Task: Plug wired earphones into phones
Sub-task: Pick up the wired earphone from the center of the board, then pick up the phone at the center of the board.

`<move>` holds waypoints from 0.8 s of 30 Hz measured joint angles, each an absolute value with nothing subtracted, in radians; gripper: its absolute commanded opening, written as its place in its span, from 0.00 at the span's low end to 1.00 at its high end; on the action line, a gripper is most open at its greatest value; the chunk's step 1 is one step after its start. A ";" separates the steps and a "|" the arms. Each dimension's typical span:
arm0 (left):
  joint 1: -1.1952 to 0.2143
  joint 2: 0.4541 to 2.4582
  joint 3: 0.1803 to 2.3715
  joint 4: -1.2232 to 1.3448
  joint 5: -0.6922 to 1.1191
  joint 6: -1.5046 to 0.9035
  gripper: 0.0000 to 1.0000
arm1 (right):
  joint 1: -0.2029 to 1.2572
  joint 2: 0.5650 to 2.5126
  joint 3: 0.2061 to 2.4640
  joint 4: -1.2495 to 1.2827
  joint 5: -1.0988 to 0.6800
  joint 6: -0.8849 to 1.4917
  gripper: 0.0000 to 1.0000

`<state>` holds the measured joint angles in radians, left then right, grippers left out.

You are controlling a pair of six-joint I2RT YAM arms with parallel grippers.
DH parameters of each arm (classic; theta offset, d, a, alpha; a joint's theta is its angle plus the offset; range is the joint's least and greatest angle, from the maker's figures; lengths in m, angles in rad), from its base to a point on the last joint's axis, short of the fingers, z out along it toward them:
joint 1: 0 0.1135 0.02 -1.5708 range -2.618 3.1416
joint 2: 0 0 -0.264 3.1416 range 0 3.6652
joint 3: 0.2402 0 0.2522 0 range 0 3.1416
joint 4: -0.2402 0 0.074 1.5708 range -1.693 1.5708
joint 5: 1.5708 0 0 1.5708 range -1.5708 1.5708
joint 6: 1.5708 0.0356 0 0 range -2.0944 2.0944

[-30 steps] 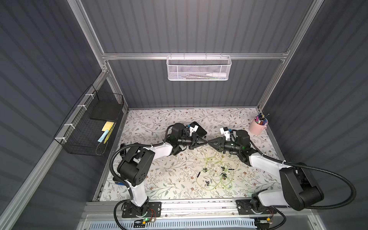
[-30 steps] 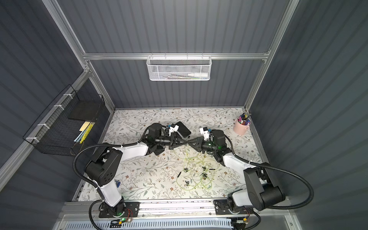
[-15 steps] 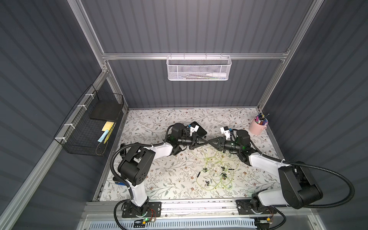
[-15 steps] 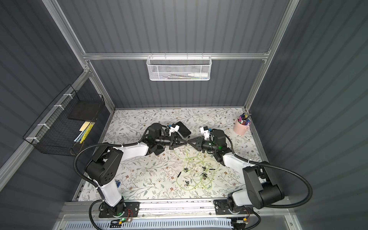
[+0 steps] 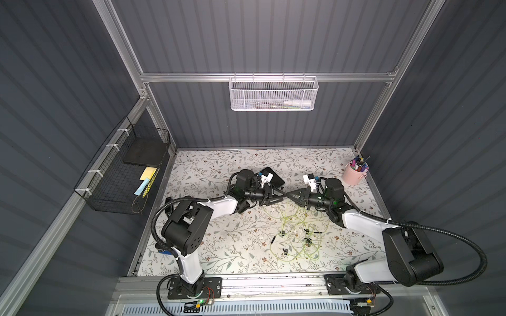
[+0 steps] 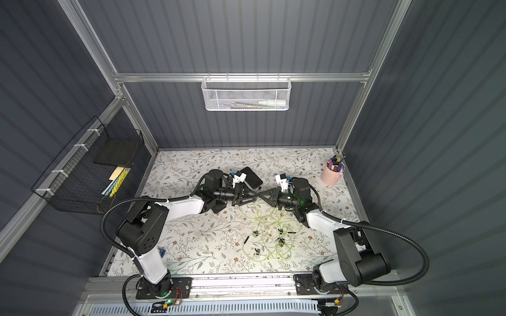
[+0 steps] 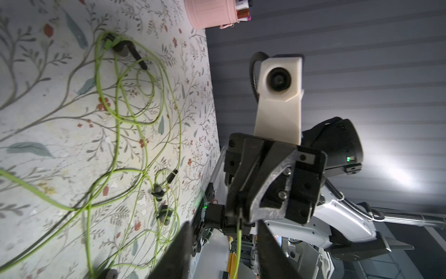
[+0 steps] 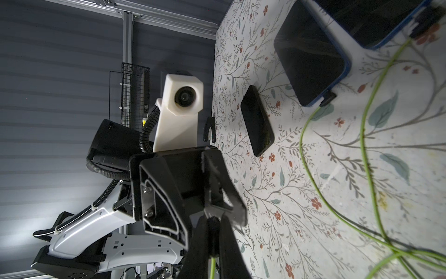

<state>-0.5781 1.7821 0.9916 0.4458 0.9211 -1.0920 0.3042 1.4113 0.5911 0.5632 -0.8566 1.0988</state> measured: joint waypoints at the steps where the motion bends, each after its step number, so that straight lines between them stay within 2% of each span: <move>1: -0.570 1.766 0.995 0.390 0.899 -1.071 0.71 | 0.304 1.411 0.591 0.566 -0.856 1.098 0.00; 4: -0.517 1.697 1.021 0.192 0.803 -1.018 0.73 | 0.303 1.415 0.591 0.576 -0.854 1.098 0.00; 10: -0.378 1.589 1.082 -0.168 0.488 -0.977 0.77 | 0.305 1.417 0.576 0.579 -0.836 1.091 0.00; 14: -0.381 1.625 1.155 -0.430 0.244 -0.954 0.86 | 0.310 1.404 0.567 0.537 -0.811 1.060 0.00; 17: -0.385 1.681 1.212 -0.561 0.111 -0.945 0.88 | 0.319 1.372 0.567 0.464 -0.785 1.007 0.00; 24: -0.385 1.810 1.295 -0.702 -0.036 -0.956 0.94 | 0.336 1.324 0.569 0.323 -0.739 0.913 0.00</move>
<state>-0.3855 1.8095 1.2949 -0.7021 -0.0357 -0.9558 0.3359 1.3235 0.5694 0.3233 -0.7391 0.9127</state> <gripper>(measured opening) 0.927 0.091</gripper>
